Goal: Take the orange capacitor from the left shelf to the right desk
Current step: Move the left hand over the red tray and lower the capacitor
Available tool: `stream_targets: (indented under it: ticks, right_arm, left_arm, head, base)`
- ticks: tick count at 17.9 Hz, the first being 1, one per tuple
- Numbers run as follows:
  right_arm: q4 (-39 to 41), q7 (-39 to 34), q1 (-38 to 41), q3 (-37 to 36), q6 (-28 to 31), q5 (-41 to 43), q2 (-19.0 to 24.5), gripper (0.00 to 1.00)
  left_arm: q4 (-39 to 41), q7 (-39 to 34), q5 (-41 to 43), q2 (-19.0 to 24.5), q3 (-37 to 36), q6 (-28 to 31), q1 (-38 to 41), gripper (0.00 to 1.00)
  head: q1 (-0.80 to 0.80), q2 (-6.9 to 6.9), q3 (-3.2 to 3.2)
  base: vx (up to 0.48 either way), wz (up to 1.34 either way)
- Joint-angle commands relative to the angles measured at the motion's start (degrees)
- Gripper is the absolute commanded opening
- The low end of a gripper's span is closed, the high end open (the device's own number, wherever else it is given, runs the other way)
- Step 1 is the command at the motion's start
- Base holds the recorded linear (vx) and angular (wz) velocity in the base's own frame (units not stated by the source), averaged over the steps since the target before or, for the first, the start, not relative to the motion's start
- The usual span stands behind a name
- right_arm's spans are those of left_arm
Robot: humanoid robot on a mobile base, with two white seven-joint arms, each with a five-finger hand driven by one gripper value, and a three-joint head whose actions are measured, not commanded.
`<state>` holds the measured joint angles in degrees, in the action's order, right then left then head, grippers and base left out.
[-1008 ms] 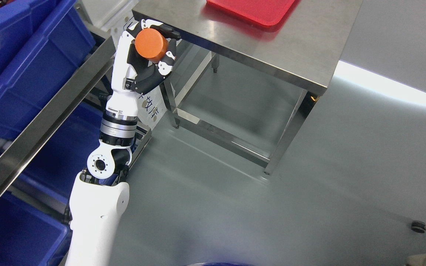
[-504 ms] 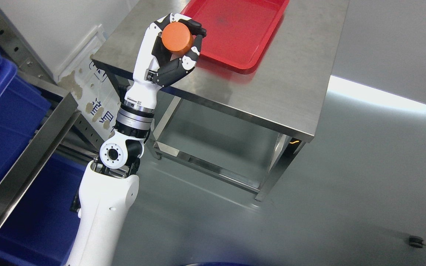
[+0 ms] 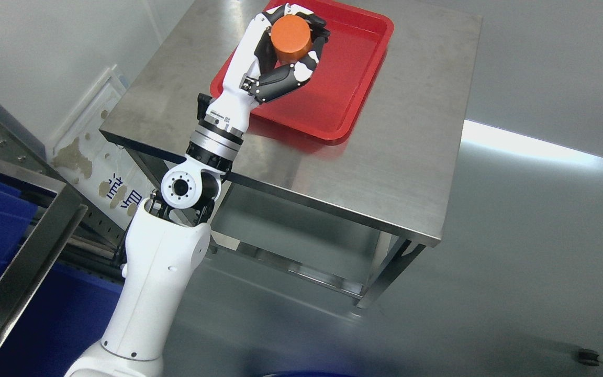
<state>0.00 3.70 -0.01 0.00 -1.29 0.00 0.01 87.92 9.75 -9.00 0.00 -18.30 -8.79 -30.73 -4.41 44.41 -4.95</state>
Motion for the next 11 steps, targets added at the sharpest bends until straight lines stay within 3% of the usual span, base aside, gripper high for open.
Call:
stream_targets:
  ticks: [1,6,11]
  right_arm:
    - [1.0,-0.01,1.33,-0.62,-0.02,-0.35,-1.01,1.0]
    - [1.0,-0.01,1.33,-0.62,-0.02,-0.35,-1.01,1.0]
    - [1.0,-0.01,1.33,-0.62,-0.02,-0.35,-1.01,1.0]
  left_arm:
    - [-19.06,-0.78,0.21,1.0,-6.48,3.69,-11.26,0.05]
    - [-34.28,-2.28,0.12,1.0,-9.37,4.05,-17.17,0.06]
    - [-40.18,-2.37,0.47,1.0,-12.81,3.96,-17.44,0.1]
  head:
    - [0.0,0.0,0.0]
    - [0.0,0.0,0.0]
    - [0.0,0.0,0.0]
  base:
    - [0.136,-0.04]
    - [0.118,-0.01]
    - [0.067,-0.02]
